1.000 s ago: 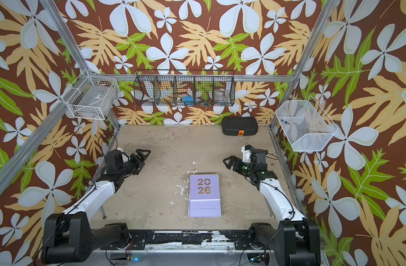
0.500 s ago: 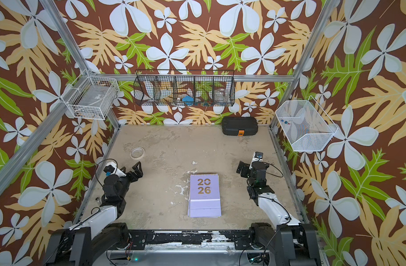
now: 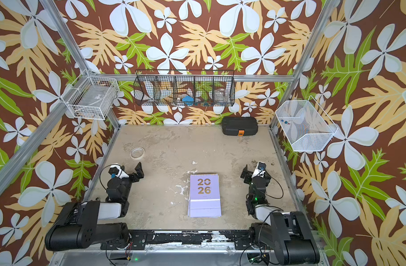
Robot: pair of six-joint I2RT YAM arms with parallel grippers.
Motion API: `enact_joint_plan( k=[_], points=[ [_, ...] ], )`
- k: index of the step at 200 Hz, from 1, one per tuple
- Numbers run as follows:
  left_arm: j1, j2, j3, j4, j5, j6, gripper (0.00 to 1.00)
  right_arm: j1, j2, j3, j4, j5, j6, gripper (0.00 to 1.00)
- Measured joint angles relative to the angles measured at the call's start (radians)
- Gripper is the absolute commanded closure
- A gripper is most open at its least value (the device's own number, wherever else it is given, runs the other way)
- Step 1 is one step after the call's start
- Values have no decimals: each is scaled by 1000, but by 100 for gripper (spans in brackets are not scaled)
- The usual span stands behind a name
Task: Stack the calendars
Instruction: Reset both arms
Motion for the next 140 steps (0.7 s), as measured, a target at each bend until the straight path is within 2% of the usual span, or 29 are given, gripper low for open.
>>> enact_joint_plan(
  k=[12, 23, 51, 72, 140],
  points=[
    [-65, 65, -11, 78, -22, 46, 0, 1, 38, -19, 80, -6, -23, 0],
    [-109, 66, -8, 55, -67, 78, 0, 5, 90, -22, 141, -16, -42, 0],
    [-129, 79, 21, 88, -180, 101, 0, 31, 253, 17, 242, -35, -84, 0],
    [-130, 87, 31, 96, -193, 111, 0, 37, 248, 71, 245, -46, -100, 0],
    [-125, 98, 52, 76, -263, 104, 0, 37, 246, 77, 213, -46, -104, 0]
  ],
)
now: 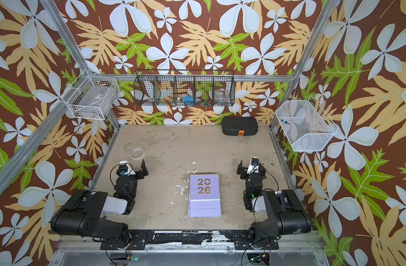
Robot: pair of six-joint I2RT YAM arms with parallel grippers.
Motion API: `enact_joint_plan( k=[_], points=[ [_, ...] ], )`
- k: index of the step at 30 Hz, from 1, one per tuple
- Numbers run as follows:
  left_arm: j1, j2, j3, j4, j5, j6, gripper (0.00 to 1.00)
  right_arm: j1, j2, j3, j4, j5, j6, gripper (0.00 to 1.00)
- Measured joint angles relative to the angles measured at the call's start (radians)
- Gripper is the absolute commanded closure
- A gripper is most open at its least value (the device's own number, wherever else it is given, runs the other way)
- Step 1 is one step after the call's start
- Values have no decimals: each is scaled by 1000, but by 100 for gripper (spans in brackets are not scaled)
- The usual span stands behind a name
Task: Stack the calendars
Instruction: Reset both arms
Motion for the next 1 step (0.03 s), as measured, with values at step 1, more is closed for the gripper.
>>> enact_joint_plan(
  k=[1],
  points=[
    [3, -2, 0, -2, 1, 0, 0, 0, 0, 0, -2, 0, 0, 0]
  ],
)
